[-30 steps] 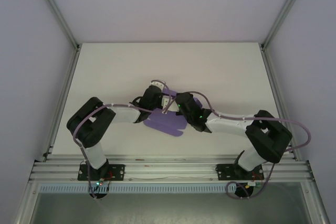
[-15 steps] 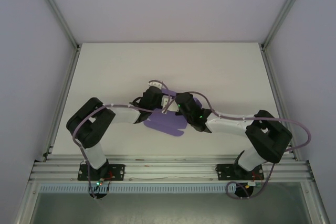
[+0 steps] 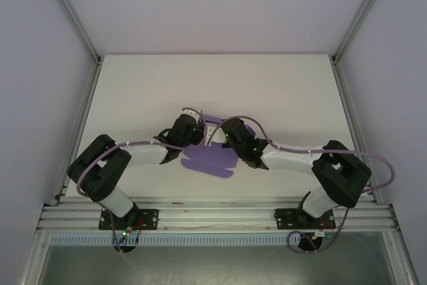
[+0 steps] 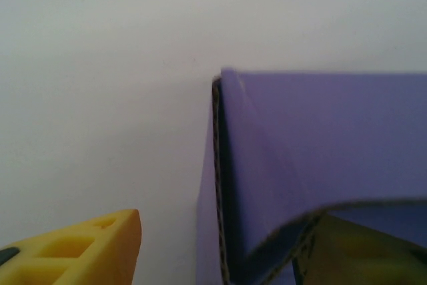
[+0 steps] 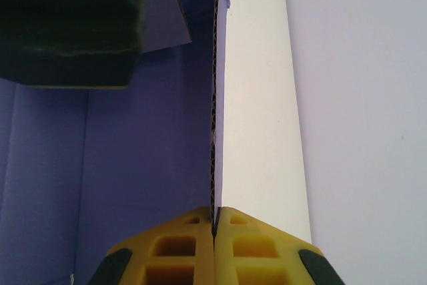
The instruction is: Assemble paper box
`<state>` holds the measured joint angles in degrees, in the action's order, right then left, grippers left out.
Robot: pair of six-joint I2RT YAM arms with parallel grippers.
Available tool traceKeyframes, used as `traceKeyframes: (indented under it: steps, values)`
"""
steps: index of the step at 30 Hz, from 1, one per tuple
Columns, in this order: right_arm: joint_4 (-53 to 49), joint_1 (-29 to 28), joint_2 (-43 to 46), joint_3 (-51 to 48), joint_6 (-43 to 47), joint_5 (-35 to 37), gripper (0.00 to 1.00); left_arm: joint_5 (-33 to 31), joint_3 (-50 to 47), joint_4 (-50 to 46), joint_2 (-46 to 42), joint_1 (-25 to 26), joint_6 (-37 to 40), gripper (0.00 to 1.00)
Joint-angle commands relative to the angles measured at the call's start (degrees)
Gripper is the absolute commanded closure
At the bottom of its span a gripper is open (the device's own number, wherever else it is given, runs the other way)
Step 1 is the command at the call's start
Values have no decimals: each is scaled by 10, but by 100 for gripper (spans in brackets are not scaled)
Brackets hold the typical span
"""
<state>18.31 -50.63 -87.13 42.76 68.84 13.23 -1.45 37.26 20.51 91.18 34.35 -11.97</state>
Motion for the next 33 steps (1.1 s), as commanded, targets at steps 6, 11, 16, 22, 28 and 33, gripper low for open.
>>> traceKeyframes:
  steps: [6,11,16,22,28,33]
  values:
    - [-22,-3,1,-3,-2,-5,100,-27,-20,-25,-20,-7,-4,47]
    - [-23,-2,-3,-2,0,-8,100,-45,-34,-6,-38,-11,-1,54]
    - [-23,-3,-9,-2,3,-20,100,-22,-13,25,-12,-13,16,62]
    - [-32,-5,-16,2,5,-33,100,0,31,41,33,-13,35,73]
    - [-28,-15,-36,6,7,-23,100,-17,48,69,55,-13,37,97]
    - [-1,-16,-26,-5,-40,-26,99,-23,50,73,79,-13,33,100]
